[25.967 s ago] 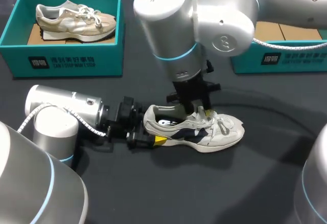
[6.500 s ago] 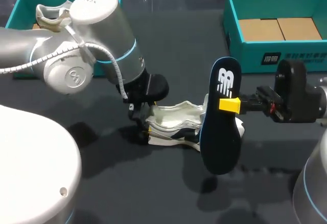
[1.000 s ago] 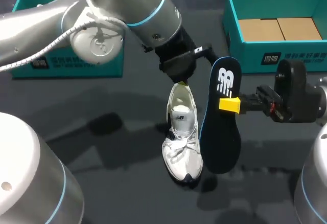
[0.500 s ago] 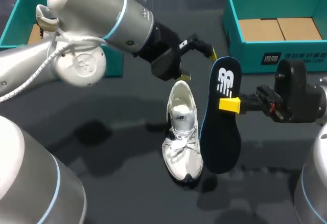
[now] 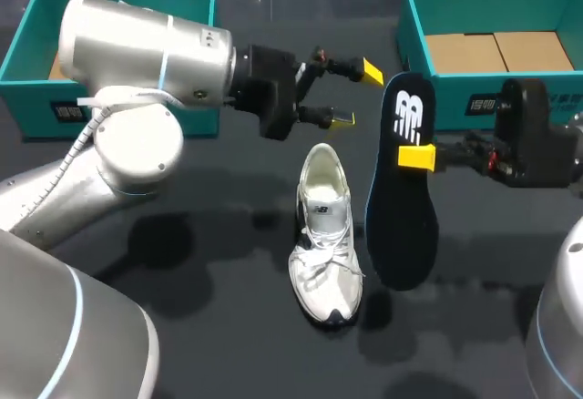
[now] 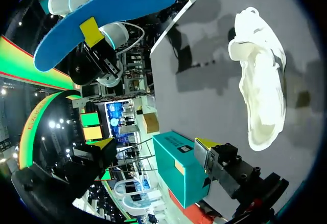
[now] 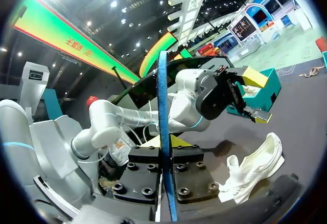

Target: Take the shoe out of the shoebox, open the shoe tongue, remove and reinsert the insole, then place the shoe into the shoebox

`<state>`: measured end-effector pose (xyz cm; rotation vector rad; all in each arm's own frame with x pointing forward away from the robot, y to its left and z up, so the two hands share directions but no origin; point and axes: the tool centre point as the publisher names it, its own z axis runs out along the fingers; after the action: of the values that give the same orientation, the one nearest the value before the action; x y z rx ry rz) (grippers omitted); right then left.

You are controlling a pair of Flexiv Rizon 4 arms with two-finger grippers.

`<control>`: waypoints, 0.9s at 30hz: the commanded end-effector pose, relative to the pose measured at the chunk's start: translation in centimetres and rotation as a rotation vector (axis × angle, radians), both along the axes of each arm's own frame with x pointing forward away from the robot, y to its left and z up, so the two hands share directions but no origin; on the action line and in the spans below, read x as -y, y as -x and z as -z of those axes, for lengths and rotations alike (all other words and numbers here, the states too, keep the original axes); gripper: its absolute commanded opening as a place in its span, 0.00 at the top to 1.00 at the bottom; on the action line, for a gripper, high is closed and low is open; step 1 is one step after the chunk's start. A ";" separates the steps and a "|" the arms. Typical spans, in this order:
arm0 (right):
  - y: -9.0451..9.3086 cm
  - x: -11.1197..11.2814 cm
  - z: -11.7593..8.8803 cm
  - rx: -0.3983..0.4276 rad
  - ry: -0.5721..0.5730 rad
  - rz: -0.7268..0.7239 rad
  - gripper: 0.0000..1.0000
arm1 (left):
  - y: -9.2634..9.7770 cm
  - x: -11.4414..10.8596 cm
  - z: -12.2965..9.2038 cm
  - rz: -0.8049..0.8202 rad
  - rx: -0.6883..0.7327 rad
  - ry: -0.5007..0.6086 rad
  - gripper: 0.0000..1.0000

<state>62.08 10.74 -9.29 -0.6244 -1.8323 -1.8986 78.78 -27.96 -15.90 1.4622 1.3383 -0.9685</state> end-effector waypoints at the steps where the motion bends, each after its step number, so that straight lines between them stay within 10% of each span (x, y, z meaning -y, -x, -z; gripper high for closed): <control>1: -3.2 0.3 0.0 -0.035 -0.012 -0.063 1.00 | -0.4 -0.7 -0.7 0.061 -0.007 0.296 0.00; 13: -3.2 0.3 0.0 -0.035 -0.012 -0.063 1.00 | -0.5 -0.9 -1.2 0.094 -0.001 0.335 0.00; 27: -10.3 3.3 1.9 -0.287 -0.020 0.023 1.00 | -0.9 -1.9 -1.8 0.081 -0.058 0.218 0.00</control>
<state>71.53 7.25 -10.66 -0.8720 -1.6230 -1.7529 79.01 -26.73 -14.37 1.2671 1.1830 -1.1454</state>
